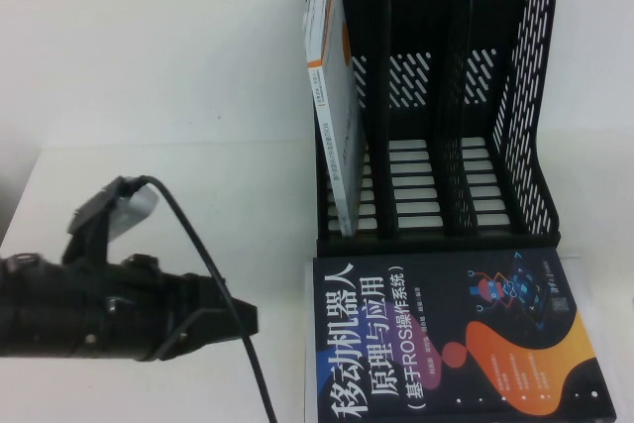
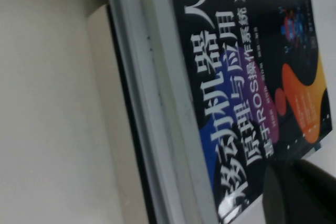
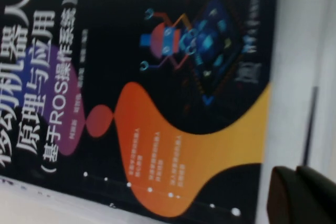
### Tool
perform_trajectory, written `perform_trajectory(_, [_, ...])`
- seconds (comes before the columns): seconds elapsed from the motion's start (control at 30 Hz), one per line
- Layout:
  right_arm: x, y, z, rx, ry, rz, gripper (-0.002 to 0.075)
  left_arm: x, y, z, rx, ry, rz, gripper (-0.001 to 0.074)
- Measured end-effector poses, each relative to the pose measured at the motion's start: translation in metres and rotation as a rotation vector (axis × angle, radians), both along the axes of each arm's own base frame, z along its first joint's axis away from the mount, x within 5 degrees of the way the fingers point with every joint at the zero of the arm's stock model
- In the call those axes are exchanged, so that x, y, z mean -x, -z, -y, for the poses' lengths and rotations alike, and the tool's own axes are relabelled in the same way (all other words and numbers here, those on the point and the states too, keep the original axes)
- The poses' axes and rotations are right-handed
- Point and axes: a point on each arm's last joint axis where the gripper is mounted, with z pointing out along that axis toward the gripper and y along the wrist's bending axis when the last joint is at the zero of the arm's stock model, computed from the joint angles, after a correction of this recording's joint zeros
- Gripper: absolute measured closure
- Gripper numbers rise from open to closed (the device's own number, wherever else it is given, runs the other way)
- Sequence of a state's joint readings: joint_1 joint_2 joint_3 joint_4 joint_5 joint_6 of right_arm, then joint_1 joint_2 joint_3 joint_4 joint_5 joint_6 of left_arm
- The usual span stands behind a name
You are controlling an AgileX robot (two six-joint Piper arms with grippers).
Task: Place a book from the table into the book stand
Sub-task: Push book with right arm
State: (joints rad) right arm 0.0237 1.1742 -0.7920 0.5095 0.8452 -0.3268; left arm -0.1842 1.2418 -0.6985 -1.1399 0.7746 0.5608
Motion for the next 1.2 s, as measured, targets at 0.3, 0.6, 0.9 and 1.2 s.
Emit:
perform_trajectory(0.3, [-0.023, 0.034, -0.025, 0.034, -0.077, -0.077, 0.0729, -0.013, 0.022, 0.017, 0.039, 0.06, -0.05, 0.0737])
perform_trajectory(0.6, [-0.039, 0.055, -0.019, 0.134, -0.05, -0.089, 0.0729, -0.021, 0.024, 0.014, 0.02, -0.033, -0.012, 0.0737])
perform_trajectory(0.9, [-0.046, 0.076, -0.021, 0.145, -0.053, -0.164, 0.0729, -0.027, 0.024, 0.011, 0.02, -0.103, 0.005, 0.0737])
perform_trajectory(1.2, [-0.047, 0.078, -0.022, 0.136, -0.048, -0.174, 0.0729, -0.03, 0.023, 0.01, 0.046, -0.158, -0.003, 0.0737])
